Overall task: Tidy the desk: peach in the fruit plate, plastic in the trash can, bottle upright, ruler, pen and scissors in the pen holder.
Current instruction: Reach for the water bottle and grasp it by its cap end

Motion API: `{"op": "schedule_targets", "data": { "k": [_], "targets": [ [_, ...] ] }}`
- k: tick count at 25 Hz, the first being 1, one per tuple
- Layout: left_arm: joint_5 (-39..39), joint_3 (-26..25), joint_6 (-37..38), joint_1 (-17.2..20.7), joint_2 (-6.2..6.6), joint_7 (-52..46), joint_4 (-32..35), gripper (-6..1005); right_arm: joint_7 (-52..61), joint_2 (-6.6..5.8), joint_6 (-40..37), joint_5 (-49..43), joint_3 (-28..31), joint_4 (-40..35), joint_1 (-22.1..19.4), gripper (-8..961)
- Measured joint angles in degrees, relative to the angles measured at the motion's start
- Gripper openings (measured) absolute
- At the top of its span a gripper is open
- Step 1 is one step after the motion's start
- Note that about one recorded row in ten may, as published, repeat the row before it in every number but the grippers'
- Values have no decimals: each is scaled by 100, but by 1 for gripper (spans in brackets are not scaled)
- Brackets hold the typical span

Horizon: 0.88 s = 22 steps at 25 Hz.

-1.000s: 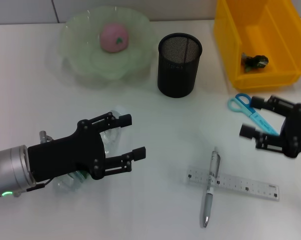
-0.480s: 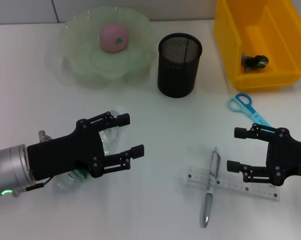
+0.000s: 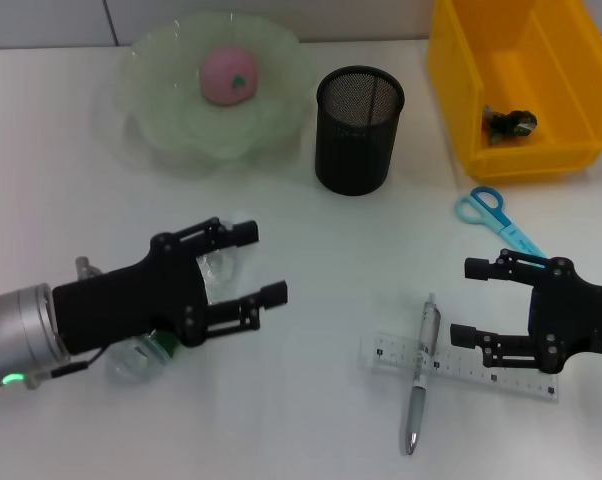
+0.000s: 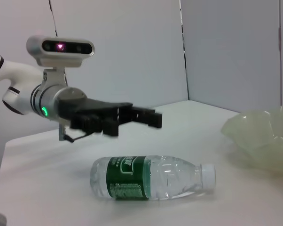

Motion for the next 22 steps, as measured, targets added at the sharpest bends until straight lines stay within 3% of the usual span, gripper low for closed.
{"op": "schedule_targets", "data": {
  "k": [5, 7, 8, 12, 13, 16, 18, 22],
  "targets": [
    [-366, -2, -94, -171, 13, -1172, 255, 796, 0, 12, 70, -1, 2, -1, 1, 813],
    [-388, -5, -299, -255, 12, -1729, 397, 796, 0, 19, 84, -1, 3, -6, 1, 813],
    [-366, 15, -635, -367, 21, -2556, 607, 796, -1, 24, 87, -1, 2, -8, 1, 813],
    [-189, 65, -999, -475, 32, -3522, 1026, 796, -43, 27, 104, -1, 2, -9, 1, 813],
    [73, 70, -1137, -519, 33, -4122, 1403, 796, -70, 31, 138, -1, 2, -9, 1, 813],
    [384, 75, -1206, -582, 33, -4640, 1720, 796, -99, 38, 164, -2, 2, -9, 1, 813],
    [1051, 79, -1234, -738, 34, -5378, 2161, 796, -132, 44, 189, 1, 3, -9, 4, 813],
    [1731, 104, -1216, -935, 37, -6033, 2483, 796, -137, 45, 205, 3, 3, -9, 32, 813]
  ]
}}
